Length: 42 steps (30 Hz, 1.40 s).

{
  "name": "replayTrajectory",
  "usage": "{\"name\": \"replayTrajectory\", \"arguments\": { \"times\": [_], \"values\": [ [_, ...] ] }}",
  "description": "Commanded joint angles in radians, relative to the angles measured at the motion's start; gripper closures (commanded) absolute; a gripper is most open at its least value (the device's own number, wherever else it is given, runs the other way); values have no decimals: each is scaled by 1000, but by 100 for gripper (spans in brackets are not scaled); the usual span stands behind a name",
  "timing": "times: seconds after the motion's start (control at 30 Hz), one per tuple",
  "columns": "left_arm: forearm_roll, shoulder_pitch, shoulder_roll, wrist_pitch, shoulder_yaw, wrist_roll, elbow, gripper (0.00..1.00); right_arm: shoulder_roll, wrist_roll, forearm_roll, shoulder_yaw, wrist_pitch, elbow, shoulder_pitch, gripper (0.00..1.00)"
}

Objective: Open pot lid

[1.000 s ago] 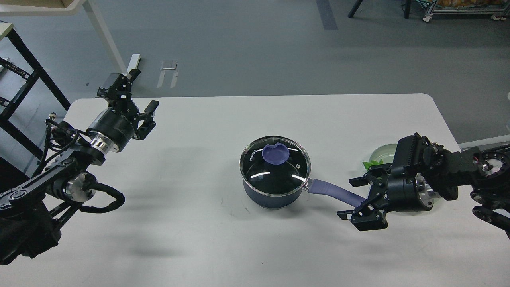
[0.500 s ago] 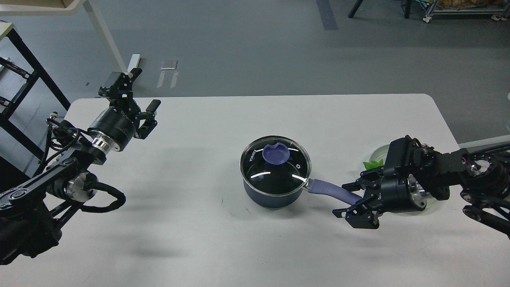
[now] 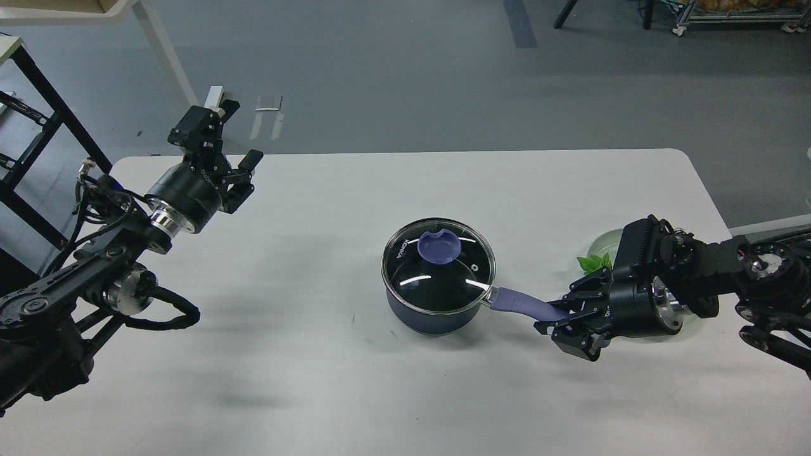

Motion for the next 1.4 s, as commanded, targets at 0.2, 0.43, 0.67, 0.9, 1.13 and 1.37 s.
{"name": "replayTrajectory", "arguments": {
  "times": [0.2, 0.43, 0.67, 0.9, 1.13, 1.37],
  "values": [
    [698, -289, 17, -50, 232, -60, -145, 1, 3, 0, 1, 2, 0, 0, 0, 73],
    [1194, -516, -75, 136, 542, -60, -124, 1, 1, 0, 3, 2, 0, 0, -3, 73],
    [1338, -556, -196, 226, 669, -60, 31, 1, 1, 0, 3, 2, 1, 0, -3, 73],
    [1363, -547, -271, 233, 675, -60, 125, 1, 1, 0, 5, 0, 1, 0, -3, 73],
    [1348, -538, -278, 230, 676, -60, 126, 1, 3, 0, 3, 0, 3, 0, -3, 73],
    [1326, -507, -278, 222, 676, -60, 126, 1, 3, 0, 3, 0, 3, 0, -5, 72]
  ]
}}
